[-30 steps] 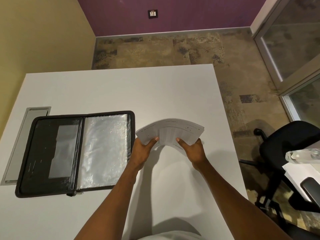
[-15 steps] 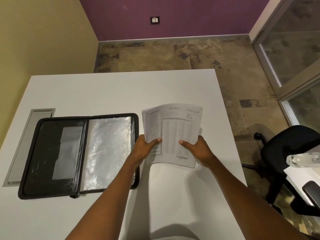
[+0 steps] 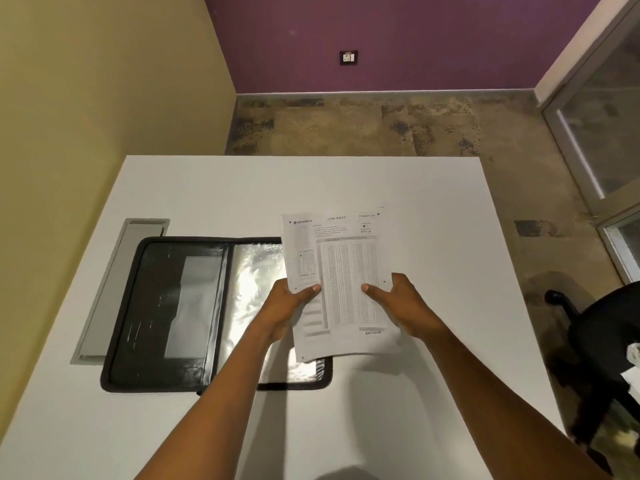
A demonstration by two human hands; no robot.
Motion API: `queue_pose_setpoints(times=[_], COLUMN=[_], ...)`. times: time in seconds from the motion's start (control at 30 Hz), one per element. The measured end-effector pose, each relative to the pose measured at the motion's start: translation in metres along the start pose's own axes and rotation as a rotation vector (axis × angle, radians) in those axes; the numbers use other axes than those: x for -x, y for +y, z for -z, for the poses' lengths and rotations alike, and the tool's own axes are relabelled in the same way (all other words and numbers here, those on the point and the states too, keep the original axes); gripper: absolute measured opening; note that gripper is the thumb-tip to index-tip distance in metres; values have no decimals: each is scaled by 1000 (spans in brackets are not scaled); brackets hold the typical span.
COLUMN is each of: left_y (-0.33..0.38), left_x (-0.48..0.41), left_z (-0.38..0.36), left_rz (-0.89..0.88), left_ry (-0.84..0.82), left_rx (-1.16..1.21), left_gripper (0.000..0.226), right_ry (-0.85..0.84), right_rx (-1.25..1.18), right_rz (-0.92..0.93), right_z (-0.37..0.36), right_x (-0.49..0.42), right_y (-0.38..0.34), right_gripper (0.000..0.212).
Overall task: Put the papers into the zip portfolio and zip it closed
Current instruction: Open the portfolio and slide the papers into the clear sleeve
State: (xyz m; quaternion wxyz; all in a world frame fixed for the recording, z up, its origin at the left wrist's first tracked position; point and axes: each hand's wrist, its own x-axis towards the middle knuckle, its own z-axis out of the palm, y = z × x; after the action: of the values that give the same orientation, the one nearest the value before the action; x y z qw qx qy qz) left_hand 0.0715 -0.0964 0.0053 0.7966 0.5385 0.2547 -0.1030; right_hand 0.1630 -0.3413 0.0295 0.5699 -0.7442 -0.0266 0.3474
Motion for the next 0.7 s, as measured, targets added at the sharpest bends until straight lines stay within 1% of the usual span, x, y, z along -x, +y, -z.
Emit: queue_pose_setpoints(times=[0.1,0.2,0.3,0.33,0.43,0.5,0.53,0.57,0.63,0.67,0.7], left_y=[6,13,17,18,26,31,34,35,38,39,40], left_x=[-3,-11,-25,-30,-51,-65,-72,-81,-95,-101,-107], left_z=[36,74,107,116,135,147,153,159,172,178,184], left_rz=[44,79,114,118,108,66,30,-22,-138,-182,-215], left_ry=[34,110,151,164,219,256,286,334,438,462,454], left_rx=[-8,-25,-18,3,19,-44,-134,-289,-685,-847,-958], left_gripper=[37,30,17,16,19,16,15,13,15,18,20], right_ry=[-22,-19,10,9,9,32,51,70,95,99,105], right_rx=[47,68,71,66,67,57,44,33,17,0,-20], right_rz=[-10,-19,-50,-55,-49,-65,-80,-91,-99,-100,-107], right_z=[-23,-40,-54,-58,-68,-72,-73,-73,-71,-71,-70], right_x=[-15,-31,-50,-56,-73,-81,-85,-88,-94,-96,-99], right_y=[-7,-11,-10,-9,-7,-5,-4,-3,-1,0,1], right_gripper=[24,23,17,17,27,31,32,32,29,27,26])
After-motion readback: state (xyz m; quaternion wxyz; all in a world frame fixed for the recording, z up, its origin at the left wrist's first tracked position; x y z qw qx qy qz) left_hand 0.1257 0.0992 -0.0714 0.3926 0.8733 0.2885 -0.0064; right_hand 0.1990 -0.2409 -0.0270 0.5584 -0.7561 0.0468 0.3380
